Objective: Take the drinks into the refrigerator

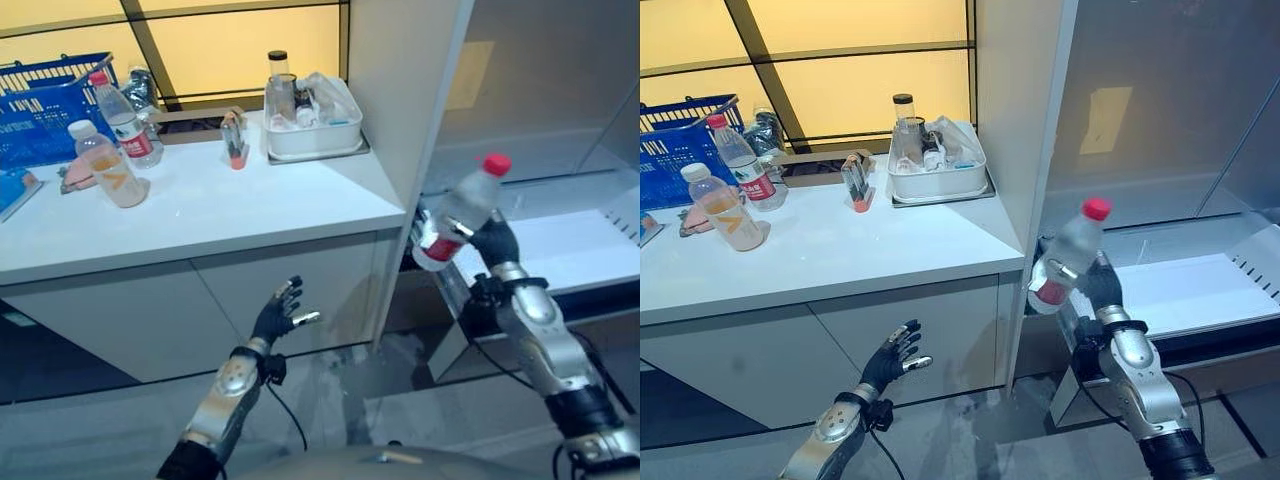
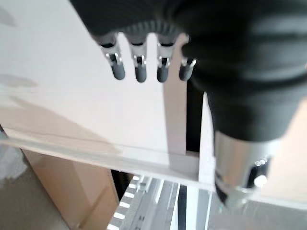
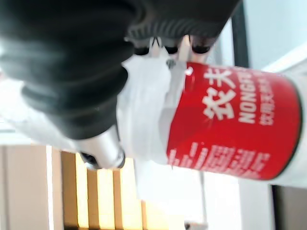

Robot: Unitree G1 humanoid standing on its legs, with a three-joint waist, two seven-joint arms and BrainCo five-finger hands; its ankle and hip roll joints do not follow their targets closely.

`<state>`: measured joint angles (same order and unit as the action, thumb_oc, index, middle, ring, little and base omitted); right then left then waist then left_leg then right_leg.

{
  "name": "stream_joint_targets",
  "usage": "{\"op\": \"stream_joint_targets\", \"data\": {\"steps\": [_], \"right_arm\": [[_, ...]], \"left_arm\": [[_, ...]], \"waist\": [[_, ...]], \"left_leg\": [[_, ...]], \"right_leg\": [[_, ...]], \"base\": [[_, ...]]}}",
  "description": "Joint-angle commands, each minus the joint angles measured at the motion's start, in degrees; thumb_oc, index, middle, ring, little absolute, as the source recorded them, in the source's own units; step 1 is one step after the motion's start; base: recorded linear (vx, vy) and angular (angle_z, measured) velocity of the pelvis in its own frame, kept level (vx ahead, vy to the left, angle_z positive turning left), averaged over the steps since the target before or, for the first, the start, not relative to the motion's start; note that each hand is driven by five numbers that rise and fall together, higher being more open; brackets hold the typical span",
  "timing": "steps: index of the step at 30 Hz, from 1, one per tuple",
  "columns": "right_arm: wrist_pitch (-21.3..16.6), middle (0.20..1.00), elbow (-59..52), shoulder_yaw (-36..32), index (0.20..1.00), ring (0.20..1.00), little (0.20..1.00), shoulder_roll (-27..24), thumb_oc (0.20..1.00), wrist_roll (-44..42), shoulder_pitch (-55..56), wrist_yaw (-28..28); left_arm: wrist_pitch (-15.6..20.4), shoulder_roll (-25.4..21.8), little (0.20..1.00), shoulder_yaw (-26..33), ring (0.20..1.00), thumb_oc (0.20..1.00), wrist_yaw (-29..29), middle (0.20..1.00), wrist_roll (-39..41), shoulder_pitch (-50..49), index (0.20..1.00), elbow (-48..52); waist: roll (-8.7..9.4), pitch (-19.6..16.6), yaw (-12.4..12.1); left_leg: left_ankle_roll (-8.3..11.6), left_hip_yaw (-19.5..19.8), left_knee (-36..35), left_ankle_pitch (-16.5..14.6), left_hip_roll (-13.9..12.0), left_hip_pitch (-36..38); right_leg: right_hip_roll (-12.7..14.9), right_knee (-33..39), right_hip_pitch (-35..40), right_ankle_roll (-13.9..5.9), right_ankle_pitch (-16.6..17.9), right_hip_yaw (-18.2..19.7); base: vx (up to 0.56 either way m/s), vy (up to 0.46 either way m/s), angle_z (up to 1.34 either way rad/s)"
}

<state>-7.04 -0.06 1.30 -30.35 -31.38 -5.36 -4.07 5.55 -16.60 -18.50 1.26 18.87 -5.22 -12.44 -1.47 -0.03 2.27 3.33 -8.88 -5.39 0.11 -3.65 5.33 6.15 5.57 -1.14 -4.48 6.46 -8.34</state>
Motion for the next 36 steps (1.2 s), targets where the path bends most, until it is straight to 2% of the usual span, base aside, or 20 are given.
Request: {"op": "stream_joint_targets", "data": {"steps": [1, 5, 9, 15, 21, 25, 29, 31, 33, 36], "right_arm": [[-9.0, 0.2, -8.0, -6.9, 0.2, 0.2, 0.2, -1.5, 0.2, -3.6, -7.0, -0.2], [-9.7, 0.2, -8.0, -11.3, 0.2, 0.2, 0.2, -3.8, 0.2, -3.9, -6.4, -1.0], [-9.9, 0.2, -3.2, -14.8, 0.2, 0.2, 0.2, -6.8, 0.2, -2.5, -6.7, -3.5], [-6.8, 0.2, 9.9, -14.7, 0.2, 0.2, 0.2, -11.8, 0.2, 2.7, -6.4, -5.7], [-2.2, 0.2, 28.8, -8.1, 0.2, 0.2, 0.2, -16.1, 0.2, 11.1, -9.4, -5.1], [0.6, 0.2, 42.3, 0.6, 0.2, 0.2, 0.2, -19.1, 0.2, 20.5, -15.6, -4.3], [2.4, 0.2, 49.3, 7.7, 0.2, 0.2, 0.2, -21.4, 0.2, 31.0, -20.0, -2.9], [2.5, 0.2, 50.8, 8.8, 0.2, 0.2, 0.2, -21.4, 0.2, 32.1, -21.2, -3.6], [3.0, 0.2, 53.1, 12.6, 0.2, 0.2, 0.2, -22.2, 0.2, 38.3, -22.9, -3.0], [3.1, 0.2, 56.9, 15.5, 0.2, 0.2, 0.2, -21.6, 0.2, 41.4, -24.0, -2.0]], "left_arm": [[3.0, -1.8, 1.0, 0.6, 1.0, 1.0, 0.7, 1.0, 0.3, 2.0, 1.0, 0.3], [3.1, -2.1, 1.0, 1.9, 1.0, 1.0, 1.1, 1.0, 0.3, 1.1, 1.0, 1.1], [3.6, -3.2, 1.0, 3.0, 1.0, 1.0, 1.8, 1.0, 1.5, 0.1, 1.0, 3.8], [3.8, -4.7, 1.0, 4.2, 1.0, 1.0, 3.4, 1.0, 4.5, -2.4, 1.0, 7.5], [3.9, -7.5, 1.0, 3.7, 1.0, 1.0, 6.1, 1.0, 7.4, -4.3, 1.0, 13.0], [4.0, -9.4, 1.0, 2.6, 1.0, 1.0, 7.7, 1.0, 10.1, -5.0, 1.0, 16.9], [4.1, -10.5, 1.0, 2.2, 1.0, 1.0, 8.7, 1.0, 11.4, -5.1, 1.0, 19.5], [4.2, -10.6, 1.0, 2.3, 1.0, 1.0, 8.7, 1.0, 11.6, -5.1, 1.0, 20.3], [4.2, -11.1, 1.0, 2.0, 1.0, 1.0, 9.1, 1.0, 12.1, -5.1, 1.0, 21.1], [4.4, -11.0, 1.0, 1.8, 1.0, 1.0, 9.1, 1.0, 12.3, -5.0, 1.0, 20.9]], "waist": [[2.88, -0.8, 0.8], [3.01, -0.9, 1.0], [3.17, -0.8, 0.9], [3.59, -0.3, 0.4], [3.71, 0.7, -0.5], [3.76, 1.7, -1.2], [3.63, 2.6, -1.7], [3.52, 2.8, -1.7], [3.43, 3.4, -2.1], [3.27, 3.8, -2.6]], "left_leg": [[-1.23, 1.4, 0.4, -3.3, 1.3, -0.3], [-1.26, 1.4, 0.4, -3.4, 1.3, -0.5], [-1.21, 1.4, 0.4, -3.4, 1.3, -0.6], [-1.06, 1.7, 0.4, -3.3, 1.4, -0.8], [-0.92, 1.8, 0.4, -2.9, 1.4, -1.3], [-0.82, 1.7, 0.4, -2.4, 1.6, -2.0], [-0.67, 2.0, 0.4, -1.9, 1.7, -2.9], [-0.67, 2.1, 0.4, -1.7, 1.7, -3.2], [-0.66, 2.4, 0.4, -1.5, 1.9, -3.6], [-0.67, 2.8, 0.4, -1.3, 2.2, -4.0]], "right_leg": [[2.0, -0.6, 4.2, -4.27, -3.1, -0.7], [2.0, -0.6, 4.1, -4.31, -3.1, -0.4], [2.0, -0.6, 4.0, -4.37, -3.1, -0.5], [2.0, -0.6, 3.9, -4.47, -3.0, -0.7], [2.0, -0.6, 3.6, -4.53, -2.7, -1.2], [2.1, -0.6, 3.0, -4.55, -2.4, -1.3], [2.4, -0.6, 2.3, -4.61, -2.0, -1.8], [2.4, -0.6, 2.3, -4.62, -2.0, -1.9], [2.5, -0.6, 2.1, -4.65, -1.9, -2.4], [2.7, -0.6, 2.2, -4.64, -1.9, -2.8]], "base": [[0.0, 0.0, 0.0], [0.0, 0.0, 0.0], [0.0, 0.0, 0.0], [0.0, 0.0, 0.0], [0.0, 0.0, 0.01], [0.0, 0.003, 0.01], [-0.01, 0.003, 0.02], [-0.01, 0.003, 0.1], [-0.01, 0.008, 0.13], [0.0, 0.002, 0.03]]}}
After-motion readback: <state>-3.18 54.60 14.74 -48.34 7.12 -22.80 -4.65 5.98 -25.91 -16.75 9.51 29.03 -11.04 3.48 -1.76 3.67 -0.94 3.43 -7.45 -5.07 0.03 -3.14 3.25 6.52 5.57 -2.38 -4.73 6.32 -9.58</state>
